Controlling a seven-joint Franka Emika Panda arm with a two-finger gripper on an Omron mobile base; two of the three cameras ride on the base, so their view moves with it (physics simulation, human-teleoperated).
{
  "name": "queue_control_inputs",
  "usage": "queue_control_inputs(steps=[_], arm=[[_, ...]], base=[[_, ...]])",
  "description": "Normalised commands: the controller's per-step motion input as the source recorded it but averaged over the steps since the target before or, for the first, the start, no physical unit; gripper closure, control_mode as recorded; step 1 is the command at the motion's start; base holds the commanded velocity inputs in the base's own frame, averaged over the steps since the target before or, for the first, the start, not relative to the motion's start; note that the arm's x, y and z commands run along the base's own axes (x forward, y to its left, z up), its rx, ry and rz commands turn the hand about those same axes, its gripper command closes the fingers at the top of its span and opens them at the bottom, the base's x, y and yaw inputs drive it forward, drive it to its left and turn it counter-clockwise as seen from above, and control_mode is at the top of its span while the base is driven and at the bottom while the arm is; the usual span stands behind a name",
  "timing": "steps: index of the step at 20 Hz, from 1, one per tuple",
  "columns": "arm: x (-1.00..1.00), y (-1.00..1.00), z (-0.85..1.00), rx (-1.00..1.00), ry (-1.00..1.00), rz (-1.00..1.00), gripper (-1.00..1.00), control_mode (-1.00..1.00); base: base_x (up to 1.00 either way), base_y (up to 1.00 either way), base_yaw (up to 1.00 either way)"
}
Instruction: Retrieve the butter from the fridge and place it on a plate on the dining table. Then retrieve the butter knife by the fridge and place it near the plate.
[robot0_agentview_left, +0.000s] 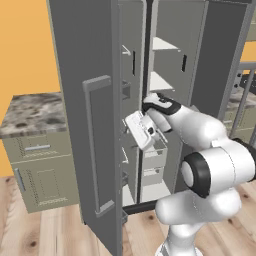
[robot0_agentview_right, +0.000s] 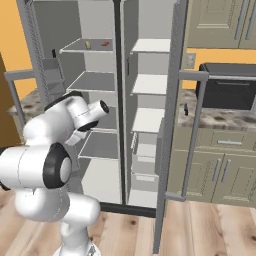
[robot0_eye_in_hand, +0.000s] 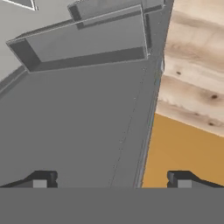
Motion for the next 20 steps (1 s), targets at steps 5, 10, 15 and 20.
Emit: queue_control_inputs(steps=[5, 10, 15, 20], arm=[[0.26, 0.38, -0.24, 0.00, 0.00, 0.07, -1.00, -1.00], [0.01, 0.39, -0.11, 0.00, 0.00, 0.05, -1.00, -1.00], [-0.17, 0.24, -0.05, 0.00, 0.00, 0.01, -1.00, -1.00], [-0.59, 0.41, -0.02, 0.00, 0.00, 0.00, -1.00, -1.00]], base=[[0.00, 0.00, 0.00], [0.00, 0.00, 0.00], [0.00, 0.00, 0.00], [0.00, 0.00, 0.00]])
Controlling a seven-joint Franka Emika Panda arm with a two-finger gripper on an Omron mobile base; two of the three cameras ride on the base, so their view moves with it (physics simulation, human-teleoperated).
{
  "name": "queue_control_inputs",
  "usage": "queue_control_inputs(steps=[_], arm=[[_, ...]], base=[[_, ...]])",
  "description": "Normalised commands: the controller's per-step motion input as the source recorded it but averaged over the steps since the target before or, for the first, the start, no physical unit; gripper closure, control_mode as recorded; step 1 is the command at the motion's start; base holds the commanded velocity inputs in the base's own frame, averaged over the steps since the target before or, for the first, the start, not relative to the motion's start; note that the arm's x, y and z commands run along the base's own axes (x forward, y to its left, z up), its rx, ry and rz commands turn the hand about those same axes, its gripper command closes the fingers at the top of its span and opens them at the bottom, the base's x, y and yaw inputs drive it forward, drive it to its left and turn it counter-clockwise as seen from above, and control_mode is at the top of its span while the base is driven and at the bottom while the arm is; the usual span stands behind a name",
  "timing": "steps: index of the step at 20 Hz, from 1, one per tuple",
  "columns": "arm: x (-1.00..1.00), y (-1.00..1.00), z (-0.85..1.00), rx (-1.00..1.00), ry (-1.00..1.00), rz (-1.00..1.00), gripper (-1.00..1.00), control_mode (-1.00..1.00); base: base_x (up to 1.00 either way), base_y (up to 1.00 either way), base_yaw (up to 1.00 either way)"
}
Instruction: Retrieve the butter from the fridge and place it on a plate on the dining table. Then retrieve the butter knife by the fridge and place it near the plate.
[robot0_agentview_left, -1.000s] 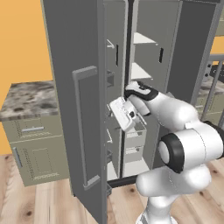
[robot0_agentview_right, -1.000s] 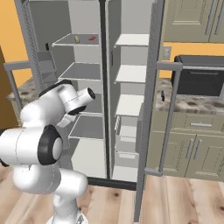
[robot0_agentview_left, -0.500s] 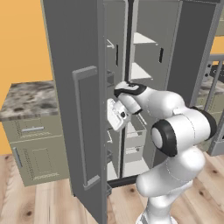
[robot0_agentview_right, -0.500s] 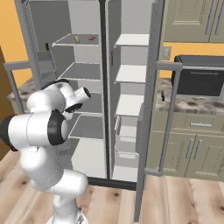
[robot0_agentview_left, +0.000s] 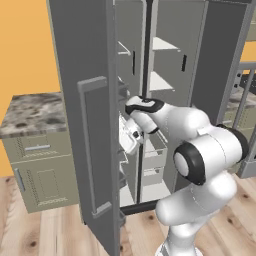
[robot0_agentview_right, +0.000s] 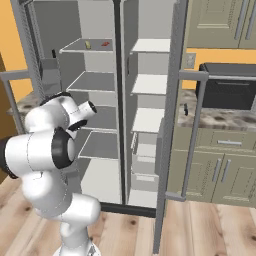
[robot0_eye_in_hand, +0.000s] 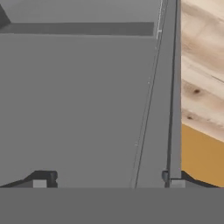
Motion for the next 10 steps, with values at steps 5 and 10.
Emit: queue_control_inputs(steps=[5, 10], arm=[[-0.73, 0.62, 0.00, 0.00, -0.06, 0.00, -1.00, -1.00], [-0.59, 0.62, 0.00, 0.00, -0.05, 0.00, -1.00, -1.00]], base=[[0.00, 0.00, 0.00], [0.00, 0.00, 0.00]])
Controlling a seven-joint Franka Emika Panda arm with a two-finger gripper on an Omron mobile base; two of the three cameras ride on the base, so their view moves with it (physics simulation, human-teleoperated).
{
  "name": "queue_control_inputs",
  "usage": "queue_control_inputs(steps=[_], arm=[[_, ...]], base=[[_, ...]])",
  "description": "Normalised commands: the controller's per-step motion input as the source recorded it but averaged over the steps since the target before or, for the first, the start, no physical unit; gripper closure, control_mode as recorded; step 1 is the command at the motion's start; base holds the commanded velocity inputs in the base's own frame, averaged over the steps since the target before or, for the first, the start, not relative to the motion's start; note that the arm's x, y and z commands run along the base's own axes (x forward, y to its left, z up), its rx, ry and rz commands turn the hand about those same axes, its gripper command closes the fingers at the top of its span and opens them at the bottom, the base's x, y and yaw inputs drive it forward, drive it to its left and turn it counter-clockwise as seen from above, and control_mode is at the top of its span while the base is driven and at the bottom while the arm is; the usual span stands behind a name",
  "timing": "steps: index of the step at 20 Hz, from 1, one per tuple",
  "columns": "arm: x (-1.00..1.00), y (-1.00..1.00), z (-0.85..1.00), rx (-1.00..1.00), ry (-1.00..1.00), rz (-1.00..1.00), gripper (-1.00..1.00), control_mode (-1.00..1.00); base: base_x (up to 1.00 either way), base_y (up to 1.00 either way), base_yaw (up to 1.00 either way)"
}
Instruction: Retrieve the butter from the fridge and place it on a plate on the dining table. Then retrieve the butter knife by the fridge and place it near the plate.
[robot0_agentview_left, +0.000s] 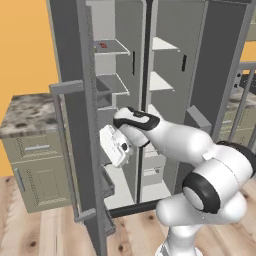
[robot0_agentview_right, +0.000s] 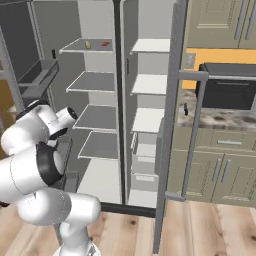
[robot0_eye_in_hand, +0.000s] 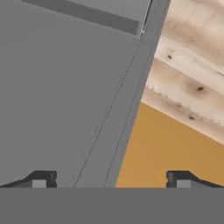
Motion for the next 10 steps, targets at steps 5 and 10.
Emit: queue_control_inputs(steps=[5, 10], arm=[[-0.43, 0.29, 0.00, 0.00, 0.00, 0.00, -1.00, -1.00], [-0.27, 0.23, 0.00, 0.03, 0.00, 0.00, -1.00, -1.00]], base=[[0.00, 0.00, 0.00], [0.00, 0.00, 0.00]])
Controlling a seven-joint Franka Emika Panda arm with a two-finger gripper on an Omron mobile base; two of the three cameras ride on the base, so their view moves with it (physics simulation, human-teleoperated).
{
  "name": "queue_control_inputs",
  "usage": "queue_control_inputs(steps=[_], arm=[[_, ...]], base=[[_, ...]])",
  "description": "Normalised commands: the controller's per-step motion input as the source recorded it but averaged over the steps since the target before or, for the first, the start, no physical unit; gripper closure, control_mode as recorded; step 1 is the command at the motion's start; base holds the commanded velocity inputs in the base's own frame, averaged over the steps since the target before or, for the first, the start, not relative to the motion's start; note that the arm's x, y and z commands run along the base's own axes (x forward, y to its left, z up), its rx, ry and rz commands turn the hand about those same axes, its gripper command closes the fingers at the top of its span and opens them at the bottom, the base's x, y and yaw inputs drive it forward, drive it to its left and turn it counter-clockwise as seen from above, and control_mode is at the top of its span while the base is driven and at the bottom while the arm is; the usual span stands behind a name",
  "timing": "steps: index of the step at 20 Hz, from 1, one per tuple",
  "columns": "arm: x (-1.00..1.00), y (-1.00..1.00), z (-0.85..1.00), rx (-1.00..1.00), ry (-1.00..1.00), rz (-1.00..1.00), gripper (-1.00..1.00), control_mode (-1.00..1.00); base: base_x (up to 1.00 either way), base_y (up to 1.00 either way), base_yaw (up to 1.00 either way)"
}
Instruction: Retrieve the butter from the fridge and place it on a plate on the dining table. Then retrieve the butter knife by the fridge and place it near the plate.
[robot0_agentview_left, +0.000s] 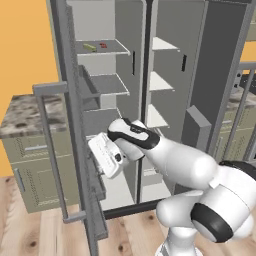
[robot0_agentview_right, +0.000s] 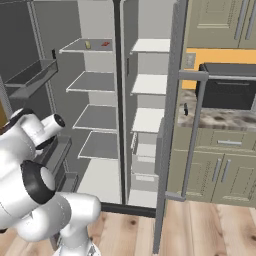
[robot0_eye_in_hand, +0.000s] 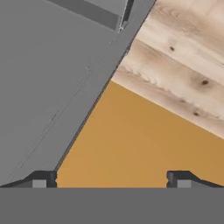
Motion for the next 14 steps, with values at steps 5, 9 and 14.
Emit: queue_control_inputs(steps=[5, 9, 14], arm=[[-0.01, 0.54, 0.00, 0.07, 0.01, 0.00, -1.00, -1.00], [-0.04, 0.15, 0.00, 0.00, 0.02, 0.00, -1.00, -1.00], [-0.13, -0.07, 0.00, 0.00, 0.01, -0.01, -1.00, -1.00]], base=[[0.00, 0.00, 0.00], [0.00, 0.00, 0.00], [0.00, 0.00, 0.00]])
